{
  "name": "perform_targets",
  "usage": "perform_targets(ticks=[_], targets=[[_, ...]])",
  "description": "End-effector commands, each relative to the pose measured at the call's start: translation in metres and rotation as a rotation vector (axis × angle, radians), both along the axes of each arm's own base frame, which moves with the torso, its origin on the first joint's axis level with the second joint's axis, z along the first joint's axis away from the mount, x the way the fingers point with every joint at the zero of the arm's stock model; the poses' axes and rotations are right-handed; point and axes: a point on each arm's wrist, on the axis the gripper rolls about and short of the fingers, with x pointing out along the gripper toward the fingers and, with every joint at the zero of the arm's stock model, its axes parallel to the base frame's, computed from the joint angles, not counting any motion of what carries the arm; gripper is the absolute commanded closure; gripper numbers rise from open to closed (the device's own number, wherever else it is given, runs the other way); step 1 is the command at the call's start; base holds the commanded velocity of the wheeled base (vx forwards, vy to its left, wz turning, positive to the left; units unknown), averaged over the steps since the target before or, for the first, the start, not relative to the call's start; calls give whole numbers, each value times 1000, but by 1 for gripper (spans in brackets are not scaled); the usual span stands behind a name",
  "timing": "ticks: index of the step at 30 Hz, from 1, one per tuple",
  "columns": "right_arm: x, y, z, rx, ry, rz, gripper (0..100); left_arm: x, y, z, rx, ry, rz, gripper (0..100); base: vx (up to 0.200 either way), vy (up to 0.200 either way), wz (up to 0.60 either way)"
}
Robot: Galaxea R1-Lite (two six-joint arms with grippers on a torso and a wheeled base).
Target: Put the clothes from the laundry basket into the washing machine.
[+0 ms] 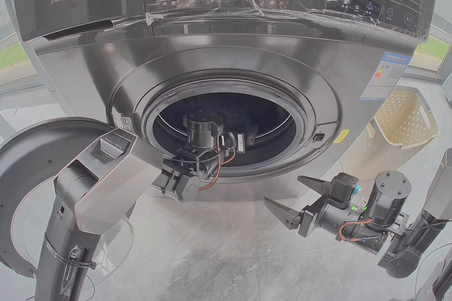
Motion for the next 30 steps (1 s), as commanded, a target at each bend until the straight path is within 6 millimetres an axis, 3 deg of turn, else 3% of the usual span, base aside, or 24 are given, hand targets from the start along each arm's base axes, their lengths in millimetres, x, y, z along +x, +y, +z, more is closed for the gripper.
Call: perform_targets(ticks=[1,6,7,9,10,15,21,30], targets=[[-2,-2,0,-3,3,1,0,-60,-7,5,44,-24,-87,0,0,0,0],[-5,-5,3,2,-3,-2,0,-95,13,21,42,-42,-104,0,0,0,0],[-9,-8,6,6,-10,-4,0,-115,22,32,43,-33,-118,0,0,0,0],[-9,-9,7,7,-11,-5,0,-122,24,34,43,-30,-124,0,0,0,0],[-10,-17,14,13,-33,-31,0,-156,38,52,48,-21,-144,0,0,0,0],[-11,-31,22,26,-58,-80,0,-210,64,82,28,-54,-184,0,0,0,0],[-33,-56,15,-10,-10,-116,0,-253,91,73,60,-28,-177,0,0,0,0],[-53,-74,22,0,-25,-142,0,-289,130,66,27,-107,-134,0,-200,0,0]])
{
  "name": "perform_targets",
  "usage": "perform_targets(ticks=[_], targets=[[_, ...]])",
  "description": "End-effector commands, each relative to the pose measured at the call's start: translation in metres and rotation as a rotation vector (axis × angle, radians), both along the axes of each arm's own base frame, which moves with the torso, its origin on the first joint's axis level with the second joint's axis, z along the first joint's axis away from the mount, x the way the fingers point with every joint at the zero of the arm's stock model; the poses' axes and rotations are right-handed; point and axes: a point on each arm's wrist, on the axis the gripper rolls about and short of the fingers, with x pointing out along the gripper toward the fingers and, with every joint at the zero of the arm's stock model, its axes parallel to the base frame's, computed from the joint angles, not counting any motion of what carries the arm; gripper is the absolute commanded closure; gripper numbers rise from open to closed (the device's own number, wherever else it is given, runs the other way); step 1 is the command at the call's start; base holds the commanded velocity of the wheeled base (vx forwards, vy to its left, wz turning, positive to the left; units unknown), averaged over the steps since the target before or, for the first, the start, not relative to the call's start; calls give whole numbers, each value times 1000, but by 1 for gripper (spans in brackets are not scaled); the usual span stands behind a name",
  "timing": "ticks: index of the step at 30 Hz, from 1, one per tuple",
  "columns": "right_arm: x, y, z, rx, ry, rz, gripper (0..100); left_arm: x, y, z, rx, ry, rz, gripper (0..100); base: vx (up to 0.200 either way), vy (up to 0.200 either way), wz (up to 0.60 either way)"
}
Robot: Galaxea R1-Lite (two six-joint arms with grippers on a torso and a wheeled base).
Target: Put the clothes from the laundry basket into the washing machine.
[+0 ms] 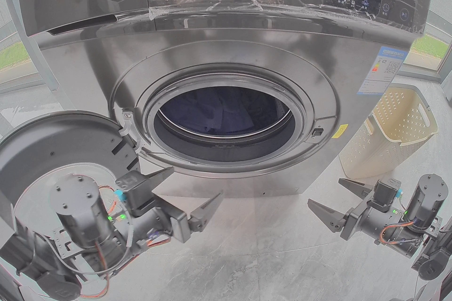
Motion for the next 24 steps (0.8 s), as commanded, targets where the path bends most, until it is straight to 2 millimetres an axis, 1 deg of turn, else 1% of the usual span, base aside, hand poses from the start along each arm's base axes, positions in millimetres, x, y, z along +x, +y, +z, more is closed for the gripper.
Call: perform_targets(ticks=[1,4,5,9,12,13,17,18,20,21,24], targets=[[-20,-20,11,21,-35,-49,0,-35,33,12,-46,-76,12,0,-200,0,0],[-25,-26,15,10,-36,-89,0,-42,40,13,-49,-81,13,0,-200,0,0],[-31,-30,18,-7,-41,-98,0,-47,46,15,-53,-94,16,0,-200,0,0],[-45,-39,23,-30,-36,-139,0,-56,62,18,-55,-124,52,0,-200,0,0],[-49,-45,26,-19,-43,-209,0,-62,74,18,-58,-136,82,0,-200,0,0],[-51,-49,28,-14,-52,-262,0,-67,80,18,-61,-148,93,0,-200,0,0],[-55,-62,32,0,-56,-349,0,-76,93,23,-67,-175,133,0,-200,0,0],[-61,-68,33,4,-60,-376,0,-82,102,26,-68,-184,151,0,0,0,0],[-64,-71,34,4,-63,-387,0,-86,106,26,-64,-180,159,0,0,0,0],[-71,-76,35,4,-72,-401,0,-91,111,23,-53,-161,169,0,0,0,0],[-88,-85,35,0,-80,-415,0,-105,123,19,-38,-127,189,0,-200,0,0]])
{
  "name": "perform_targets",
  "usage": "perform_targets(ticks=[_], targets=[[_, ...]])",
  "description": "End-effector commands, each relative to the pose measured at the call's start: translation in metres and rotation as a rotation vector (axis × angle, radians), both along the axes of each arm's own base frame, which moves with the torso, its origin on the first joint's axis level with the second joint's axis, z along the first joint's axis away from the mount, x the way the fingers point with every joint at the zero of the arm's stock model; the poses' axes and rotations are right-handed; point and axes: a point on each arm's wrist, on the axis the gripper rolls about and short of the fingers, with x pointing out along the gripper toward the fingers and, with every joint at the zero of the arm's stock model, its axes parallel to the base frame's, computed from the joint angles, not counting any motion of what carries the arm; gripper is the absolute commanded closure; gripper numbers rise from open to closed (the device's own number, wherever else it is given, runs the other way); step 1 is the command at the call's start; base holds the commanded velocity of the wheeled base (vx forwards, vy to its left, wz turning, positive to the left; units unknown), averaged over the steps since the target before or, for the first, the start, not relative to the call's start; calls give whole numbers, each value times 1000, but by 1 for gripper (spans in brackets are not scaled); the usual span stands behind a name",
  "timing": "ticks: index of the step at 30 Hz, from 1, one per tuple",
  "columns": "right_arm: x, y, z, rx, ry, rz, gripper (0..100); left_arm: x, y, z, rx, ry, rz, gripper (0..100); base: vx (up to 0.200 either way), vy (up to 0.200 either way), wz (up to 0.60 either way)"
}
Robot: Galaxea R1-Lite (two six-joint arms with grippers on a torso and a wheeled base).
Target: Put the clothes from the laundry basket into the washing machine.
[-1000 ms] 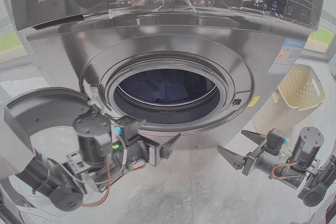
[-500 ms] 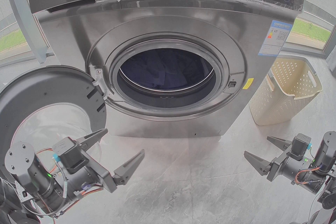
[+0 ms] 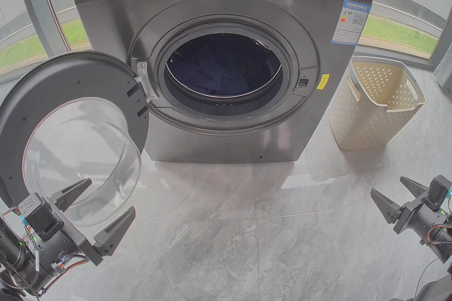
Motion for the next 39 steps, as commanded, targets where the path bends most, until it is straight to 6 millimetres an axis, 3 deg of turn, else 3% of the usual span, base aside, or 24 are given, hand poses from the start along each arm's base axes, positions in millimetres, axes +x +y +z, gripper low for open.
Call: perform_targets(ticks=[1,7,12,18,30,34,39], targets=[[-36,-24,7,25,-77,-70,0,-31,29,2,-34,-32,57,0,-200,0,0],[-58,-38,-2,-22,-47,-148,0,-48,44,-3,-70,-10,104,0,-167,0,0],[-68,-44,-5,-32,-48,-186,0,-57,49,-9,-70,15,101,0,0,0,0],[-79,-47,-9,-24,-65,-189,0,-66,56,-13,-74,10,139,0,-200,0,0],[-115,-54,-28,-36,-130,-220,0,-104,73,-37,-84,-42,222,0,0,0,0],[-137,-53,-52,-62,-151,-251,0,-118,75,-57,-74,-23,260,0,0,200,0],[-141,-52,-53,-43,-160,-251,0,-117,75,-59,-56,4,314,0,0,200,0]])
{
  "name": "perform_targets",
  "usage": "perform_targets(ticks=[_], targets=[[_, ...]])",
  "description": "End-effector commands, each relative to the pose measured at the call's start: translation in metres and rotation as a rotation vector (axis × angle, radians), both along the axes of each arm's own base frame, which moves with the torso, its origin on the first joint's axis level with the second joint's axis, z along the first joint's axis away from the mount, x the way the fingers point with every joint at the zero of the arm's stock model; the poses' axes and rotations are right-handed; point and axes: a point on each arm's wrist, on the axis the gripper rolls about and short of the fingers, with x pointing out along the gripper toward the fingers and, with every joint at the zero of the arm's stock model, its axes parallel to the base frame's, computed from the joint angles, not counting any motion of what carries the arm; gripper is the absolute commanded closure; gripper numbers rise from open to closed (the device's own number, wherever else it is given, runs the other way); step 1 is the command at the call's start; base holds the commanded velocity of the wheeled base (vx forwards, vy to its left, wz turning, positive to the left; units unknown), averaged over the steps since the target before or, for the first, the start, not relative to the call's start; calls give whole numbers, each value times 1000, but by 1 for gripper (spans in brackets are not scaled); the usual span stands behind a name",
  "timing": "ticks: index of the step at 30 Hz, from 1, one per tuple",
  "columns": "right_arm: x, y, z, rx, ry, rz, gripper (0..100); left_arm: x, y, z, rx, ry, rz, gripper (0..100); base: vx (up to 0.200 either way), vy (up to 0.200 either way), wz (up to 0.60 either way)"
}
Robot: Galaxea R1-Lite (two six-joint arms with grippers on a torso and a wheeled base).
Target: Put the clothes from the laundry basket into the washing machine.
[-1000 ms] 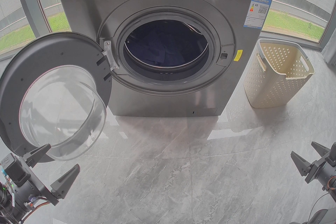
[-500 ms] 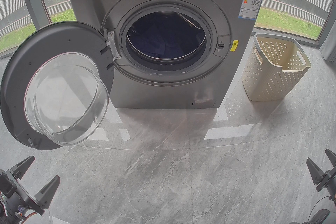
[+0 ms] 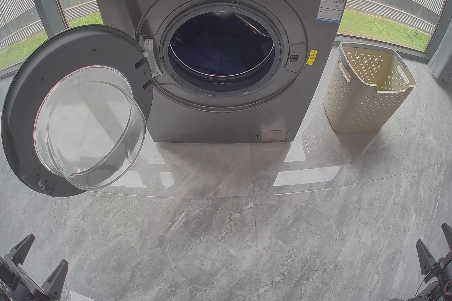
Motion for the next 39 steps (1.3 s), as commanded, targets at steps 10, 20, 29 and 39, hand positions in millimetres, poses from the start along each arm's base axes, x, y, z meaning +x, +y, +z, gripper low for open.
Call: perform_targets(ticks=[10,20,29,39], targets=[[-16,-2,-12,-24,-78,-194,0,-18,-2,-24,29,-36,286,0,0,200,0],[-14,3,-18,-48,-63,9,0,-18,-3,-25,62,-22,233,0,0,200,0],[-14,3,-18,-45,-63,14,0,-18,-2,-25,59,-23,234,0,0,156,0],[-14,3,-18,-43,-63,12,0,-18,-3,-25,73,-24,236,0,0,0,0]])
